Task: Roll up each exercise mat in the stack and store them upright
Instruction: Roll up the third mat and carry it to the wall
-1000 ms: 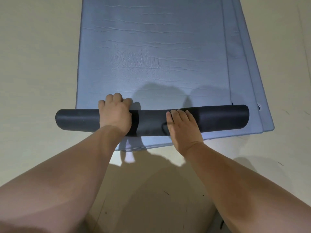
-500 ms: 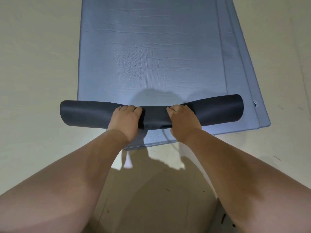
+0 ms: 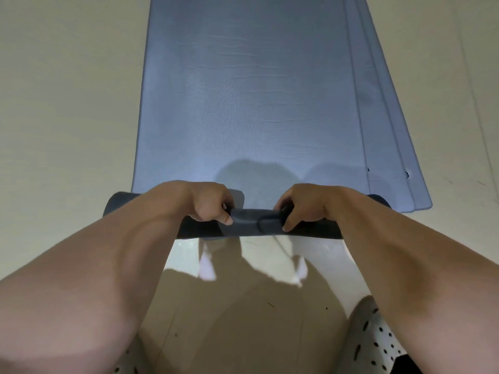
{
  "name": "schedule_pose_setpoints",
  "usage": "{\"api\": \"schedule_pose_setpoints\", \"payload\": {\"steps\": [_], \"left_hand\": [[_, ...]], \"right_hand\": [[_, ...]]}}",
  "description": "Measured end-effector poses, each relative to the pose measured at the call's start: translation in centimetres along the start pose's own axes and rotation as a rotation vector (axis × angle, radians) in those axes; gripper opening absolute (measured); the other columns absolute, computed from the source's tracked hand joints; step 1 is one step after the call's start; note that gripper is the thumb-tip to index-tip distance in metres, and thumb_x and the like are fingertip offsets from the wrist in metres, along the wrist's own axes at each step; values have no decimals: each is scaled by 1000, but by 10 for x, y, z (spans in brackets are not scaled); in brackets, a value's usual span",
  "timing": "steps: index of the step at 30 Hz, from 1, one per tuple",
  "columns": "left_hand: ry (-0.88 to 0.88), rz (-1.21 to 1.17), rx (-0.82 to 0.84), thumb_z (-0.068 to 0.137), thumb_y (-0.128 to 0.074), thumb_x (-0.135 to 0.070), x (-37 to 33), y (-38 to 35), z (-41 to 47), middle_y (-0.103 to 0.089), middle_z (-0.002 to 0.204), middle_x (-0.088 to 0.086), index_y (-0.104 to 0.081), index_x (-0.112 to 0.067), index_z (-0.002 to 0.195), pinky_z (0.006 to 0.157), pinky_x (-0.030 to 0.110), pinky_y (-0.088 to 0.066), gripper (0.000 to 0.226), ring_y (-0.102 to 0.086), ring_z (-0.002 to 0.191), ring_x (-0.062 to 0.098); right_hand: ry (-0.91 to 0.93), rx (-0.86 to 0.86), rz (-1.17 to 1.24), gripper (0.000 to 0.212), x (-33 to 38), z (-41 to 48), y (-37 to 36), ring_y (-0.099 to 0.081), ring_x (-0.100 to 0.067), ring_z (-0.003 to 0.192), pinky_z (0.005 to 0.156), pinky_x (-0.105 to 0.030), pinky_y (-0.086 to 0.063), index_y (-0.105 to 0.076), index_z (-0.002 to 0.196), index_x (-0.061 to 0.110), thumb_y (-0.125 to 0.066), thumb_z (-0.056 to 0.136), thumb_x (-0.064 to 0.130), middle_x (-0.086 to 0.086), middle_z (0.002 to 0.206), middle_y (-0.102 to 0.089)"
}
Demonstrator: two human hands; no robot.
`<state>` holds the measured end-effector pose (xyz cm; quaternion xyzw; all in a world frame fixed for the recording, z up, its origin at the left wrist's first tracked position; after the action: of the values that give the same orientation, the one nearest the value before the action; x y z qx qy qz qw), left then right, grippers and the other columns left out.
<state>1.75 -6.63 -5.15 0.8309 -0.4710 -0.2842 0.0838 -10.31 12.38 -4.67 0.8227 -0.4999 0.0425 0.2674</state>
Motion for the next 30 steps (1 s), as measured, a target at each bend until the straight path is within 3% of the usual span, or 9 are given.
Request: {"api": "schedule_pose_setpoints", "payload": {"steps": [3,8,12,16,18,20,23,26,30], "left_hand": [[10,-56,-65,95,-69,-26,3,-12,4,-68,115,-1,-68,-18,125,87,29,-39,31,-61,110,23],[101,-178,-280,89,-77,-35,21,-4,9,-55,147,2,-58,-23,140,111,32,-38,55,-51,134,26],[162,-134,-328,86,-76,-50,29,5,18,-53,148,2,-62,-33,132,112,48,-40,52,-50,133,30],[158,-135,-308,86,-75,-50,29,9,18,-53,144,5,-59,-31,135,110,48,-41,55,-50,130,33],[145,-122,-265,90,-73,-46,27,6,19,-49,148,6,-55,-29,141,112,45,-39,57,-48,133,33],[157,-113,-266,92,-69,-47,27,5,20,-47,150,6,-52,-30,145,112,46,-38,58,-47,134,34],[239,-64,-364,92,-64,-57,26,10,16,-47,148,3,-47,-37,146,108,54,-39,60,-45,133,35],[378,-2,-459,94,-61,-53,13,18,8,-46,142,5,-43,-40,147,104,55,-39,57,-42,132,35],[281,205,-740,96,-53,-31,-25,12,-1,-53,127,8,-55,-25,134,92,46,-39,38,-47,118,33]], "right_hand": [[12,-38,78,60,-6,1,-8,-59,-17,119,98,-28,-41,-63,139,27,-85,84,24,10,124,-61],[68,-263,273,71,-20,-1,-10,-58,-12,129,110,-26,-41,-55,148,26,-86,84,28,3,141,-63],[7,-596,-91,63,-18,-11,-17,-50,-25,131,110,-42,-40,-46,152,38,-69,94,50,5,139,-57],[146,-1007,-478,45,6,-22,-57,-57,-33,92,83,-46,-46,-66,127,20,-78,83,16,-9,108,-59],[228,-1000,-531,55,-2,-21,-84,-58,-35,100,88,-49,-50,-62,136,12,-78,83,18,-12,117,-60],[214,-902,-603,76,-14,-22,-97,-55,-35,120,104,-51,-46,-49,152,9,-75,86,36,-14,136,-56],[96,-751,-622,104,-14,-16,-94,-38,-34,144,124,-52,-27,-22,164,9,-73,84,52,-14,156,-39],[47,-717,-565,95,-2,-4,-84,-15,-33,155,130,-52,-5,4,166,13,-59,99,39,-12,166,-18],[41,-710,-499,84,0,3,-58,-10,-30,158,127,-45,6,2,166,18,-53,104,27,-9,170,-15]]}}
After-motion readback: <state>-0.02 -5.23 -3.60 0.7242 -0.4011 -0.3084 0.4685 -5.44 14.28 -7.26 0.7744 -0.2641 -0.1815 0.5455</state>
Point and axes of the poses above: each hand's wrist, its own z-axis towards the middle knuckle, its own y-axis out of the back of the hand, x = y × z, the point moved 3 cm from there along z, towards the middle knuckle
